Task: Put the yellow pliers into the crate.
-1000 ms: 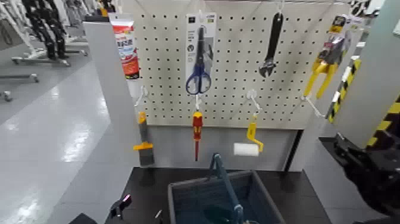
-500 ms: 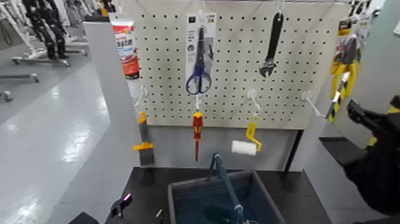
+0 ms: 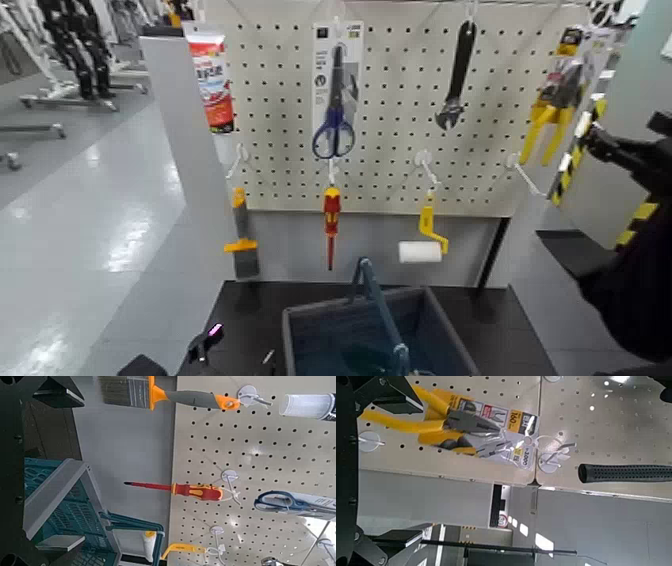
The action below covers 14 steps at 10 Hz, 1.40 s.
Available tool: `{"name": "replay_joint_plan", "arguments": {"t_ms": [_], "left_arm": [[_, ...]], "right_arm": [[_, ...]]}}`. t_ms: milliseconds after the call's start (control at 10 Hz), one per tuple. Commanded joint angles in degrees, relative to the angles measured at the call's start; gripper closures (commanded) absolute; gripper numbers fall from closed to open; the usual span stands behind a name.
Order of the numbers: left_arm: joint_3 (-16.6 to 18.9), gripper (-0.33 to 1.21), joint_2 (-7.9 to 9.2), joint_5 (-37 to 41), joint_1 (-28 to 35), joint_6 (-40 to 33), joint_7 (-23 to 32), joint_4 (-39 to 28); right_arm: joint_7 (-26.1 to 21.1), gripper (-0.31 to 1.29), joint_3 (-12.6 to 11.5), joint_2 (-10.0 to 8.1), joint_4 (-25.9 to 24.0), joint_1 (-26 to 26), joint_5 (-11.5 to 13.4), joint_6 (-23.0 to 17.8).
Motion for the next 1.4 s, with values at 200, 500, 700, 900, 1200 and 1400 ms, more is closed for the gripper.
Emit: {"name": "replay_joint_plan", "arguments": {"t_ms": [200, 500, 700, 900, 1200, 1400], "left_arm": [[-0.2, 0.10, 0.15, 0.0, -0.2, 0.0, 0.0, 0.0], [-0.3, 0.10, 0.15, -0.1, -0.4, 0.0, 0.0, 0.0], [-0.4, 0.10, 0.15, -0.1, -0.5, 0.0, -0.1, 0.1], [-0.5, 0.10, 0.24, -0.1, -0.6, 0.0, -0.1, 0.2], [-0.6, 0.10, 0.24, -0.2, -0.8, 0.0, -0.2, 0.2], [-0.7, 0.10, 0.24, -0.2, -0.8, 0.0, -0.2, 0.2]], "right_arm": [[7.7, 0.19, 0.5, -2.32, 9.9, -7.5, -5.7, -0.2], [19.6, 0.21, 3.0, -5.04, 19.1, -14.3, -6.1, 2.1], [27.0, 0.23, 4.6, -5.48, 25.0, -18.0, -6.0, 1.5], [30.3, 0.22, 7.0, -6.36, 29.2, -21.1, -6.4, -0.3], [33.5, 0.23, 10.0, -6.80, 33.7, -24.7, -6.7, -2.2], [34.6, 0.43, 11.2, -6.80, 36.7, -26.2, -7.5, -3.0]]}}
